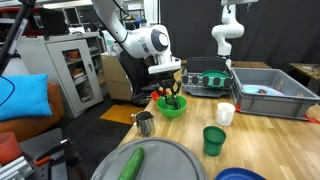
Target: Remove the zucchini from the green bowl and put it on the plate
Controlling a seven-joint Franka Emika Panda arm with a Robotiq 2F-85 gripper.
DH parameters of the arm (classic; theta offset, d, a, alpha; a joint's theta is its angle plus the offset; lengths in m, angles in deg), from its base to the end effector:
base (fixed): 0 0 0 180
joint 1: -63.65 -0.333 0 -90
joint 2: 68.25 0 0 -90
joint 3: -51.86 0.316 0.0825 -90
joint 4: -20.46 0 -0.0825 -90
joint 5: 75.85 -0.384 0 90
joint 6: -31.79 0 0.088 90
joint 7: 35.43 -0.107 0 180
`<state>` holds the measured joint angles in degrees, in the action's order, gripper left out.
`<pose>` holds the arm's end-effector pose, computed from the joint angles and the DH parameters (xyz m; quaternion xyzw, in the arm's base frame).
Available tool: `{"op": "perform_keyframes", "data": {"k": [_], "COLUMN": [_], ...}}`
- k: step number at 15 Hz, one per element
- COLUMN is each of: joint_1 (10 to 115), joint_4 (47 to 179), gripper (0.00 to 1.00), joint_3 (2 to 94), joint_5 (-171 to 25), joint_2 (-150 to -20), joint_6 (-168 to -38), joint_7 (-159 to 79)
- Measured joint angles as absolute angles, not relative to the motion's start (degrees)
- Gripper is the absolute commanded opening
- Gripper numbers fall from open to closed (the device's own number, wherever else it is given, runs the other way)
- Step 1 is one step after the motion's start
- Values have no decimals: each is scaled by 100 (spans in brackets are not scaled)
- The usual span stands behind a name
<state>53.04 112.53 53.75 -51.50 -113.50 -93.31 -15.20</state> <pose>0.6571 0.1278 0.1494 0.8968 0.4044 -0.1127 0.1395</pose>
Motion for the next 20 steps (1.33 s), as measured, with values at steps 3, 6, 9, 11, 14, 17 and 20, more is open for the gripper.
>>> {"op": "perform_keyframes", "data": {"k": [3, 6, 9, 11, 14, 17, 20], "joint_1": [5304, 5324, 5377, 5420, 5545, 5788, 6117], "joint_4": [11351, 11674, 12214, 12677, 13422, 14186, 14940], "gripper": [9, 9, 9, 9, 9, 9, 9], "joint_3": [5374, 5357, 5300, 5238, 5118, 4986, 4832], "joint_5": [-5144, -5139, -5139, -5139, -5147, -5294, -5646], "joint_2": [-11215, -10861, -10313, -9912, -9382, -9036, -8894], "joint_6": [-9207, -9202, -9216, -9226, -9248, -9406, -9894], "joint_7": [-1520, -1565, -1776, -2057, -2670, -3311, -3707]}}
